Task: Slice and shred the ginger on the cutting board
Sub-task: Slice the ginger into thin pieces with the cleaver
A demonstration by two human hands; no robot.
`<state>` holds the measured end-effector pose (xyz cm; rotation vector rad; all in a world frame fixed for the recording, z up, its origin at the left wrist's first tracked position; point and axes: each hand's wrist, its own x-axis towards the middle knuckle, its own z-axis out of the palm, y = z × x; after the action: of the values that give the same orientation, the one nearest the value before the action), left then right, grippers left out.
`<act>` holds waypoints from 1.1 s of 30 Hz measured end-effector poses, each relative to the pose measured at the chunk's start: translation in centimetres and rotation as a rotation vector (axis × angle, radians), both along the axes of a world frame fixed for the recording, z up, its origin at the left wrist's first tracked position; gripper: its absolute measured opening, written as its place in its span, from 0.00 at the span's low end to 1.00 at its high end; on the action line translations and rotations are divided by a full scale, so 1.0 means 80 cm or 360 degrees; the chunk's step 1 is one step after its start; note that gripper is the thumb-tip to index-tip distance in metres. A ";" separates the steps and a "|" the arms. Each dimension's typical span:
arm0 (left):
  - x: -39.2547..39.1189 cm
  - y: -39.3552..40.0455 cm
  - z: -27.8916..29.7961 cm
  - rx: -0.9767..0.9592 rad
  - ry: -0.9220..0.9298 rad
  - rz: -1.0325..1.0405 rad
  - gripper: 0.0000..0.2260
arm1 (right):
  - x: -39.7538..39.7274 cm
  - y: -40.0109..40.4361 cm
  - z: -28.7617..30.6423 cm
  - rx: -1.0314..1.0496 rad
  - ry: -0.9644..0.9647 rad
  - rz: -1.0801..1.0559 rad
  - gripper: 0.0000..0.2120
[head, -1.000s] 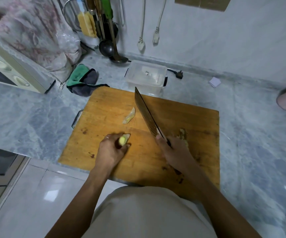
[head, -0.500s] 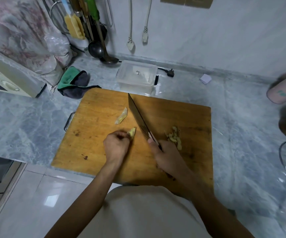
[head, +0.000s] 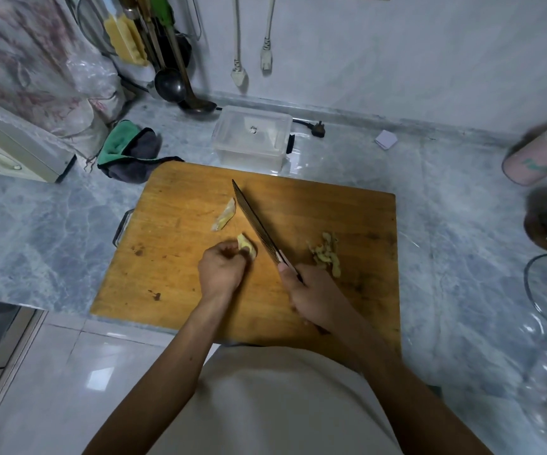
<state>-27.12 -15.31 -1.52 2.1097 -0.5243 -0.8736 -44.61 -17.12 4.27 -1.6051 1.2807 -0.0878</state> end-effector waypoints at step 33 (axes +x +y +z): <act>-0.074 0.084 -0.033 -0.0606 -0.0926 -0.0333 0.07 | -0.068 -0.026 -0.003 0.0178 -0.0102 0.0076 0.24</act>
<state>-33.02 -8.59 -4.16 1.9508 -1.1312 -0.2160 -50.02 -19.24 3.99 -1.5243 1.1775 -0.0370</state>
